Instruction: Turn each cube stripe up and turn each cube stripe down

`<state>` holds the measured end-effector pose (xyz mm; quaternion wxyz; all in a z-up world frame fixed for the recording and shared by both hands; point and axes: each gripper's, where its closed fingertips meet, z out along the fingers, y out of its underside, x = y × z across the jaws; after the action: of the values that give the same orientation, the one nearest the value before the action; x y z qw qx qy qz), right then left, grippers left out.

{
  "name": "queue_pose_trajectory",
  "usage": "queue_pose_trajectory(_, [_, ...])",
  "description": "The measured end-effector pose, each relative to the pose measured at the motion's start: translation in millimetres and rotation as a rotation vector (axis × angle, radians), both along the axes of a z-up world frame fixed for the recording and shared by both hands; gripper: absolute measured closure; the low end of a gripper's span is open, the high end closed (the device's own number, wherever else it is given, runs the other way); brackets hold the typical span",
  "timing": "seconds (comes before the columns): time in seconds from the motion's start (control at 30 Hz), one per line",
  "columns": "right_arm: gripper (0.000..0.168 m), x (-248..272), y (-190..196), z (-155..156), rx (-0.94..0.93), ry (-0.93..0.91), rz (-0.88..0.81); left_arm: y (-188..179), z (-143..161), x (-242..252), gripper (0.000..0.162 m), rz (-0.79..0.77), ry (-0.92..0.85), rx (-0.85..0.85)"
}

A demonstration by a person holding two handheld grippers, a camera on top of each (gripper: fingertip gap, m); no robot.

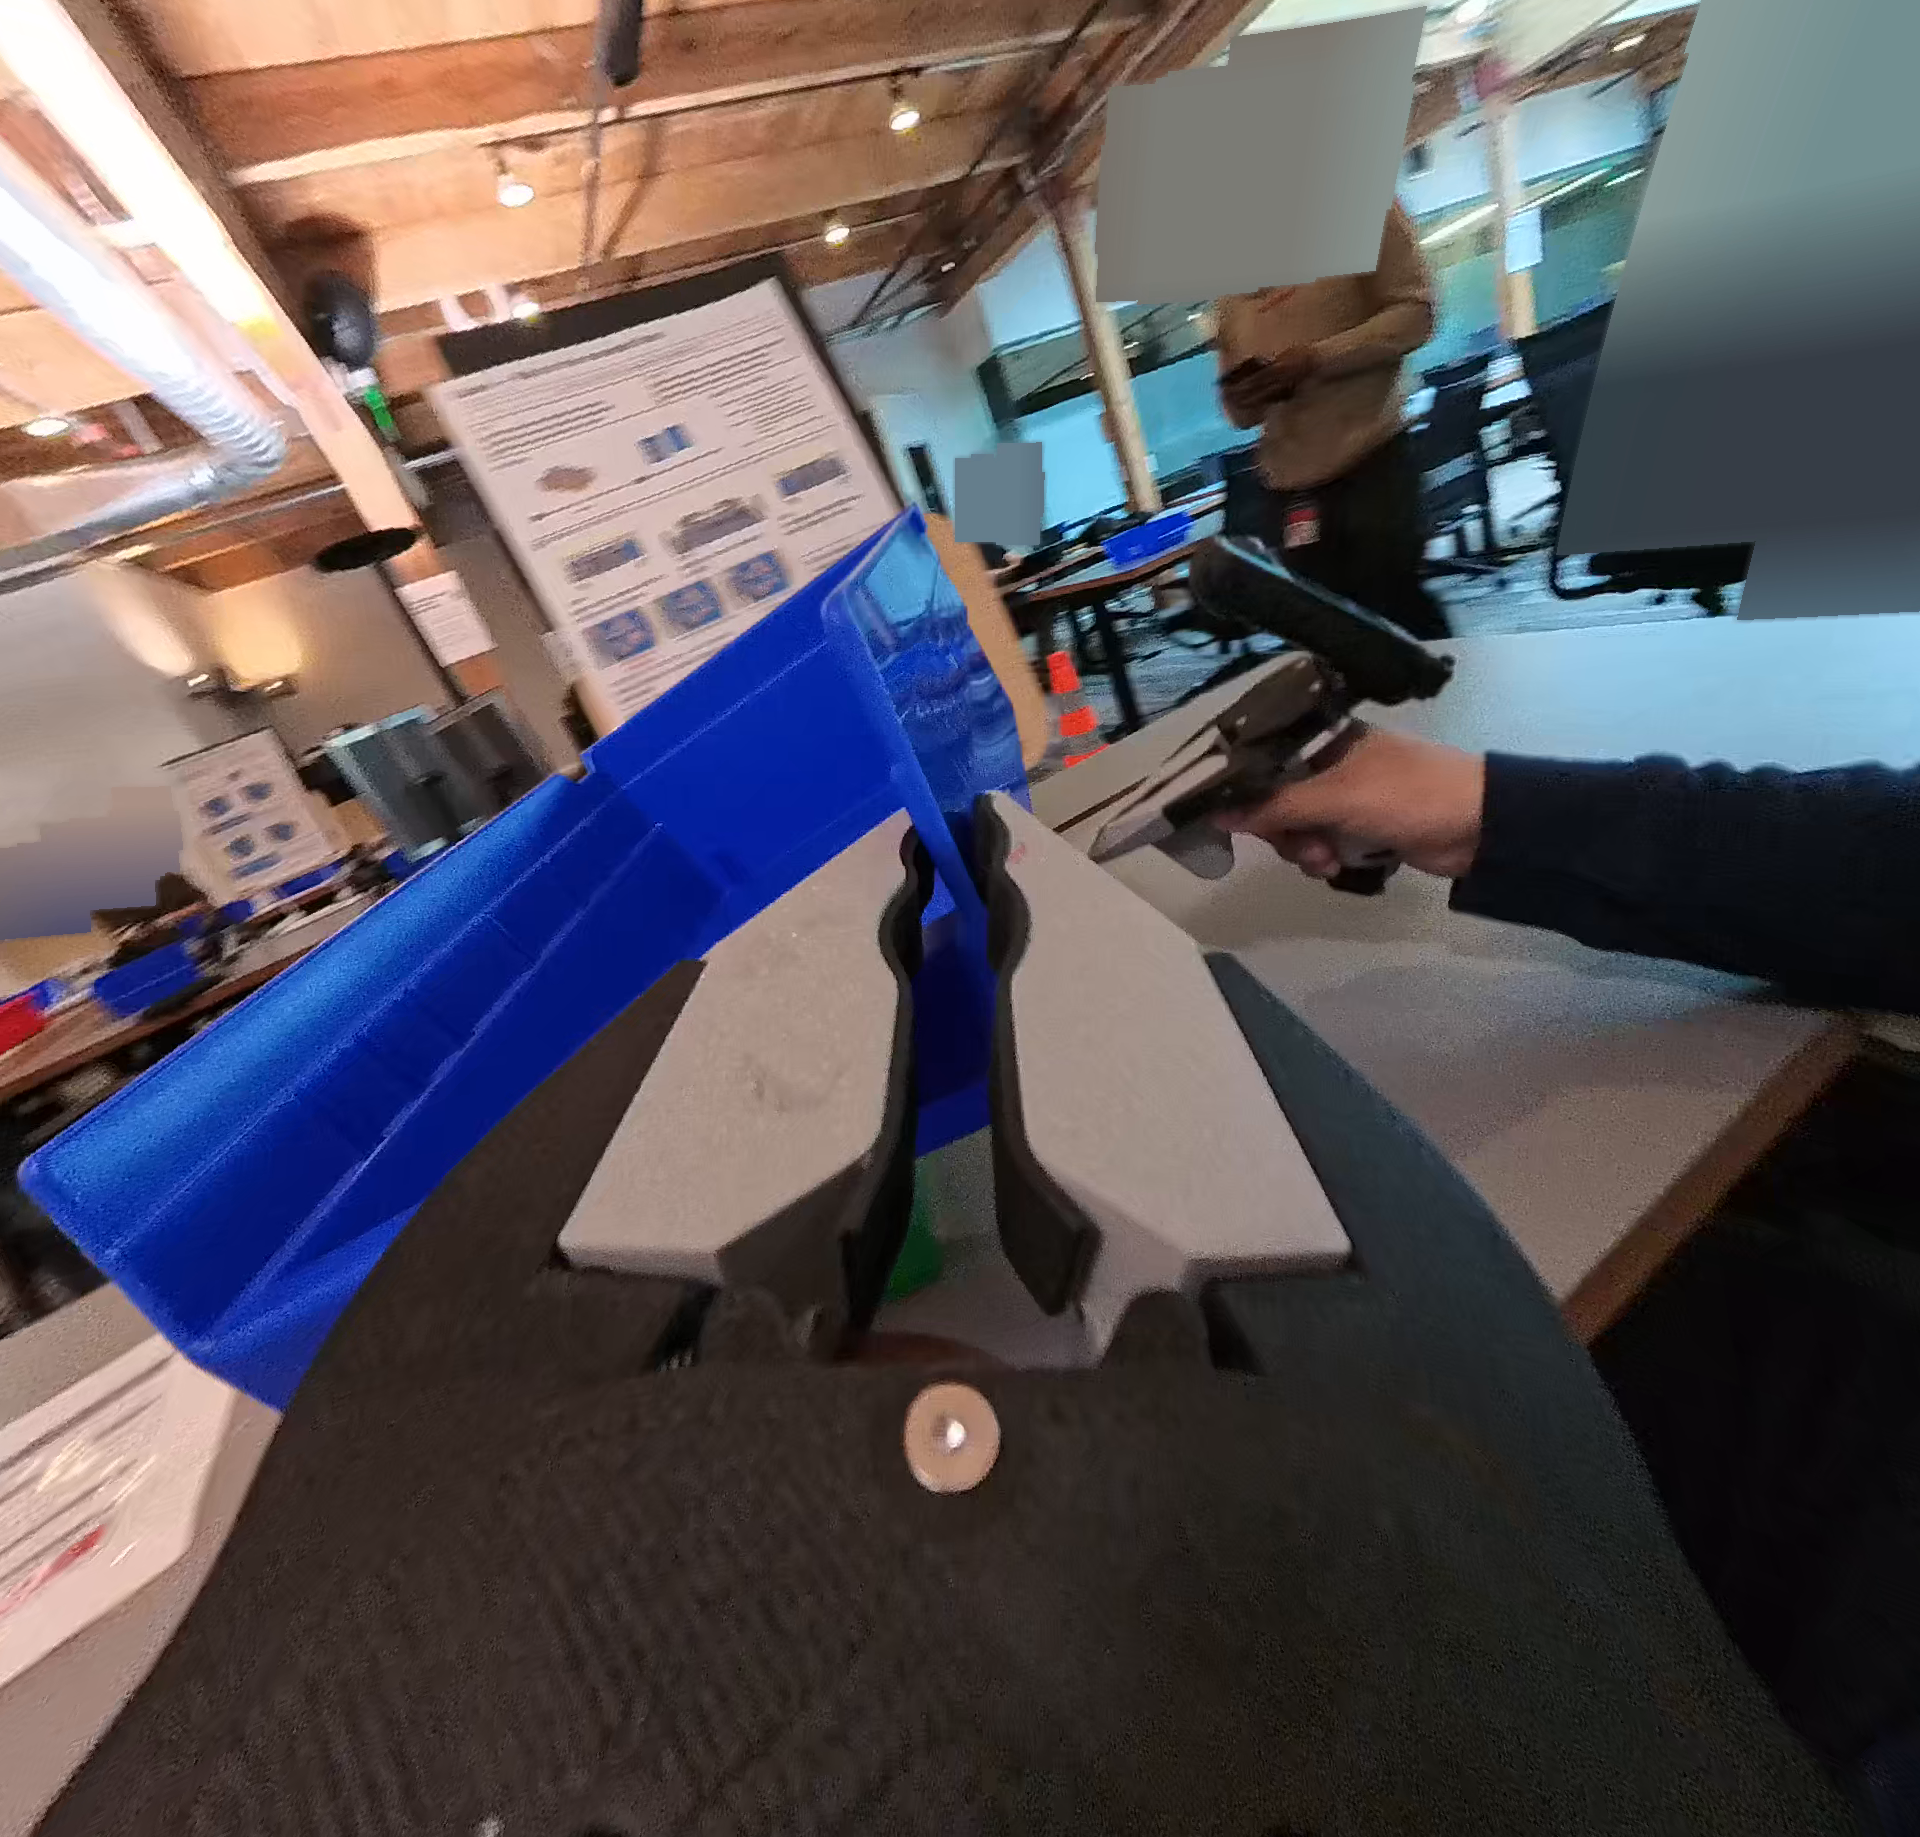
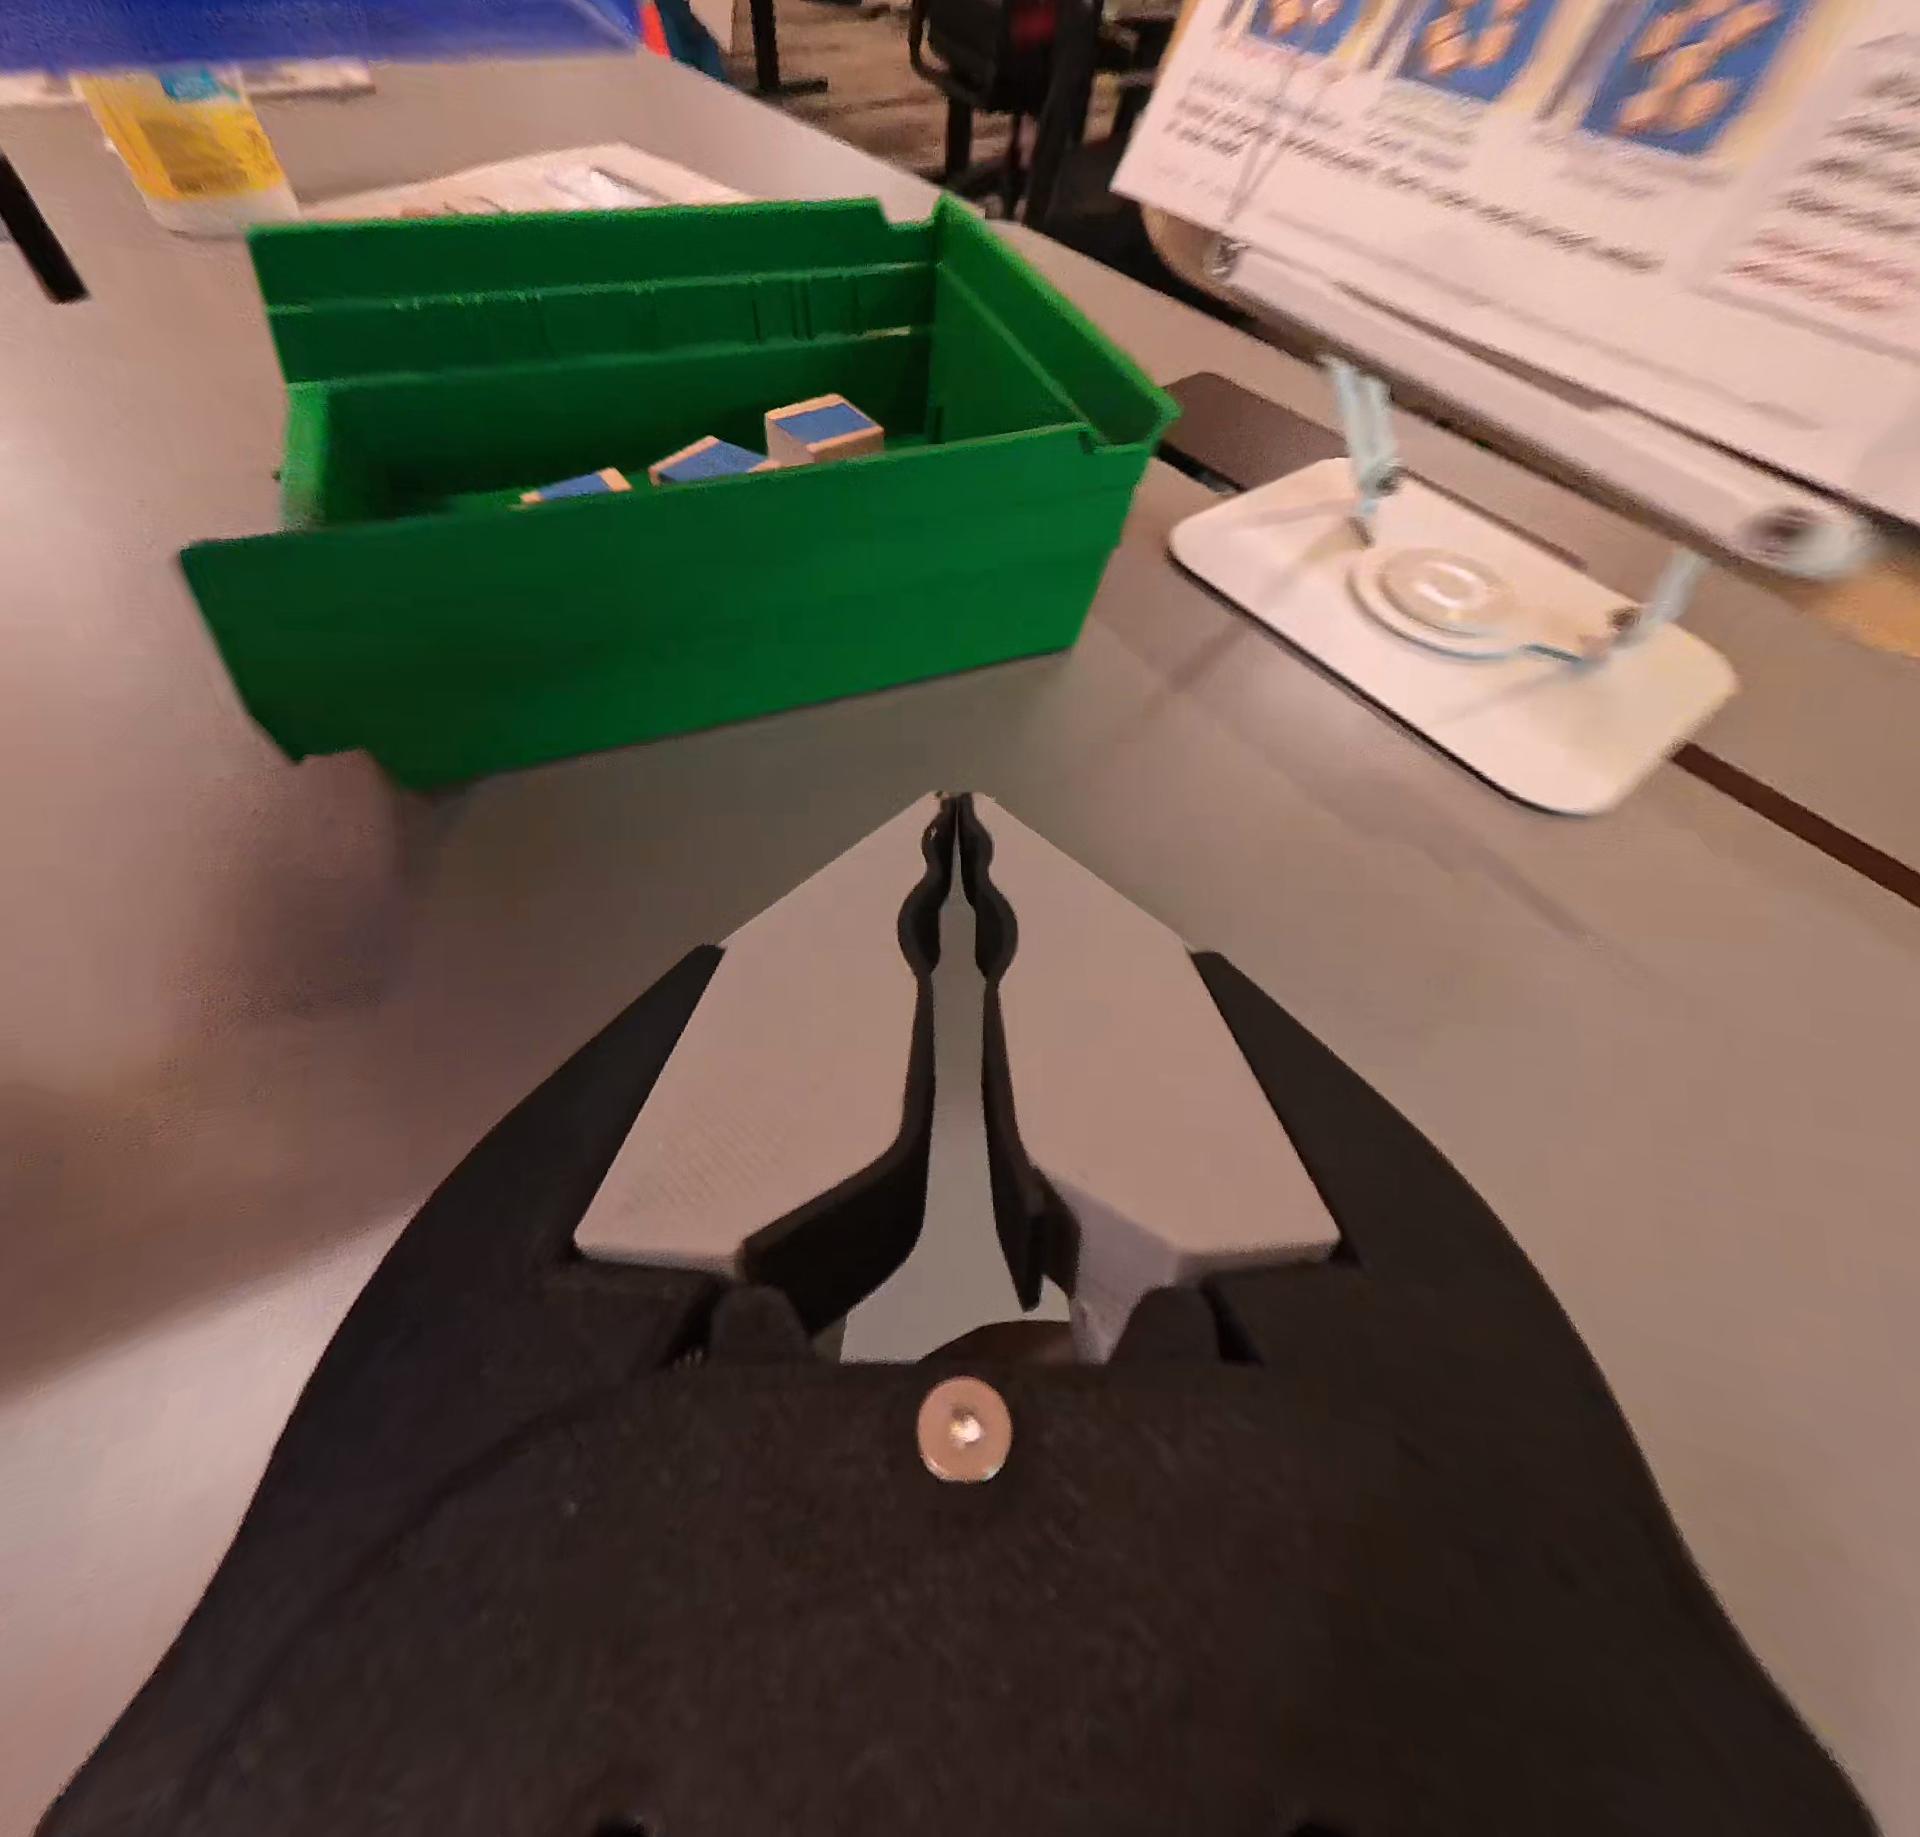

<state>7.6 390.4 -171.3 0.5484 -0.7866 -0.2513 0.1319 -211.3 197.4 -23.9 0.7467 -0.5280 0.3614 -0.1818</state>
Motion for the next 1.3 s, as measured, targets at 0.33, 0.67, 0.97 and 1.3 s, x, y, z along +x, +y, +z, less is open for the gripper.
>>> queue_pose_trajectory(0.33, [0.16, 146.9, -155.3, 0.8, 0.009, 0.006, -0.221, -51.9, -63.5, 173.6, 0.157, -0.343, 0.133, -0.036])
queue_pose_trajectory(0.67, [0.156, 216.5, -219.0, -27.1, -0.027, -0.03, -0.427, -58.4, -136.6, 319.3, 0.156, -0.407, 0.275, -0.113])
queue_pose_trajectory(0.97, [0.146, 210.4, -237.5, 14.6, 0.094, -0.17, -0.569, -76.2, -92.7, 288.9, 0.11, -0.466, 0.243, -0.172])
queue_pose_trajectory(1.3, [0.141, 45.8, -249.9, -34.5, -0.085, -0.15, -0.099, 81.9, -117.8, 107.2, 0.096, -0.025, 0.261, -0.368])
